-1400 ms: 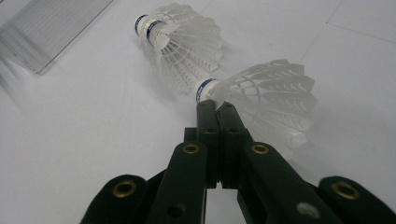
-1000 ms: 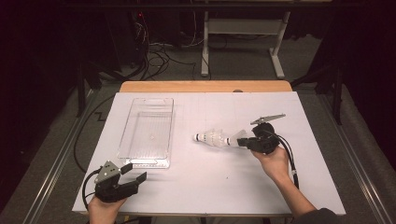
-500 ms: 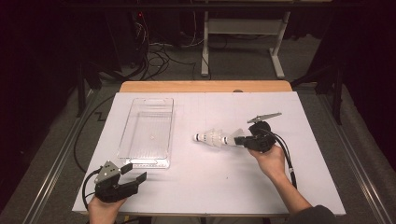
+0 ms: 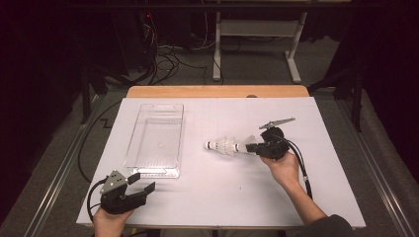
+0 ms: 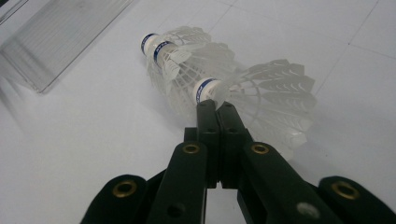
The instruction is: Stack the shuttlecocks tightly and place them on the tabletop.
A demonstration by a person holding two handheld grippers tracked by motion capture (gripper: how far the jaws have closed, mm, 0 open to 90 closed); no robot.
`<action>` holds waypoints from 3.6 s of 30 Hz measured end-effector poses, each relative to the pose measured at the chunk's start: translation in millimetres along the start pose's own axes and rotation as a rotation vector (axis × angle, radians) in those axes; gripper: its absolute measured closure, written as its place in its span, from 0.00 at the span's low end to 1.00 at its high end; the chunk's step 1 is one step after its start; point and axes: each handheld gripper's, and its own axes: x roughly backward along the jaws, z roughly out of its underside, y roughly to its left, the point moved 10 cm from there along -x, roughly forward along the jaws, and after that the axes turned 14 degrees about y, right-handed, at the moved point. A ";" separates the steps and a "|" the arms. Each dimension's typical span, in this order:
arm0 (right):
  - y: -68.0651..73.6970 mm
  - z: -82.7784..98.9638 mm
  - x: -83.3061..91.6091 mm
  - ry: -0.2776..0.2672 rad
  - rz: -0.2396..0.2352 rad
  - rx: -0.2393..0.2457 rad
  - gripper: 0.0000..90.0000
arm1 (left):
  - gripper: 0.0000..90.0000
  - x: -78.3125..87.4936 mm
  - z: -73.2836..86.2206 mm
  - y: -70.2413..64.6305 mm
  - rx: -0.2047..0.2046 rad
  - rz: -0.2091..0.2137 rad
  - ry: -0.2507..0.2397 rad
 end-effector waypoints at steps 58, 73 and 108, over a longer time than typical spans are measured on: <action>17.8 -24.3 -28.0 -0.024 -0.057 0.000 1.00 | 0.37 0.0 0.1 -0.2 -0.005 0.001 0.004; 15.1 -21.2 -32.8 -0.004 -0.051 -0.010 1.00 | 0.37 0.2 0.1 -0.3 -0.006 0.001 0.003; 13.5 -17.0 -34.8 -0.002 -0.020 -0.017 0.60 | 0.37 -2.0 -0.5 0.9 0.004 0.013 0.004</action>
